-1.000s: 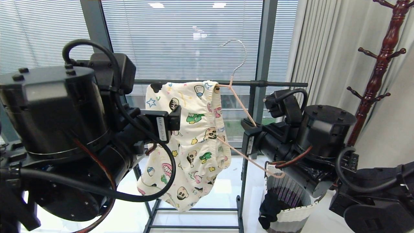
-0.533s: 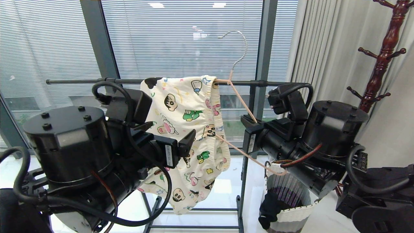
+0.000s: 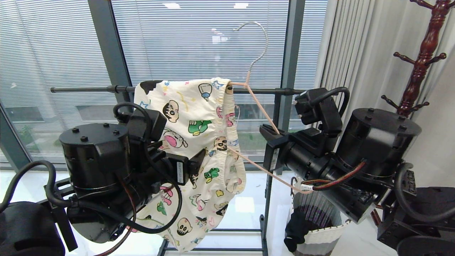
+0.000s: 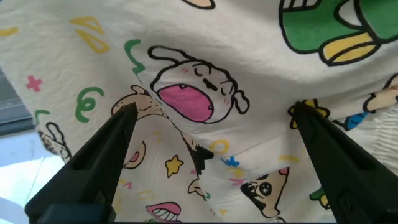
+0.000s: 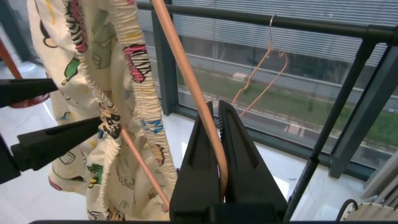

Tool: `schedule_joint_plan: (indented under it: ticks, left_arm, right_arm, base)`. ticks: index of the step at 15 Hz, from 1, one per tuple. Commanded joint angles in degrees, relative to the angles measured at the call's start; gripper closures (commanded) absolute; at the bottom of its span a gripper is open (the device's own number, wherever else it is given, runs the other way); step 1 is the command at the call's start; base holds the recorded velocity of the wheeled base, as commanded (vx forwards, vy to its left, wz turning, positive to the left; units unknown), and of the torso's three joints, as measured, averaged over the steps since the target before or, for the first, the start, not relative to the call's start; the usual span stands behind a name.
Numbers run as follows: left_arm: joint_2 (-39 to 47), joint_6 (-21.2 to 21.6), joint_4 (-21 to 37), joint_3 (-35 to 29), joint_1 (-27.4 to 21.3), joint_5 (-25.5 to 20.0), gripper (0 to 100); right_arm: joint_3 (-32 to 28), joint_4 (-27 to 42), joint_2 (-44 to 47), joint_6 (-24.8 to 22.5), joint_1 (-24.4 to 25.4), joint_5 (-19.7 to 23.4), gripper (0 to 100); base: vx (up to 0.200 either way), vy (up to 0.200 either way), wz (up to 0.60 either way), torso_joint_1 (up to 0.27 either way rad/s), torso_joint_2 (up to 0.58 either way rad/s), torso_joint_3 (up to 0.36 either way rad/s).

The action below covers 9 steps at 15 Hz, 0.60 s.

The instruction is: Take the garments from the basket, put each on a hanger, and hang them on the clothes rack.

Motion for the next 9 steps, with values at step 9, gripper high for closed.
schedule_joint_plan:
  ticks: [9]
  left_arm:
    - [0.69,-0.44,-0.14,1.31,-0.54,0.23,100]
  right_arm:
    - [-0.16,-0.02,-0.2,0.87,0.57,-0.1,100]
  base:
    - [0.0,0.0,0.0,0.0,0.0,0.0]
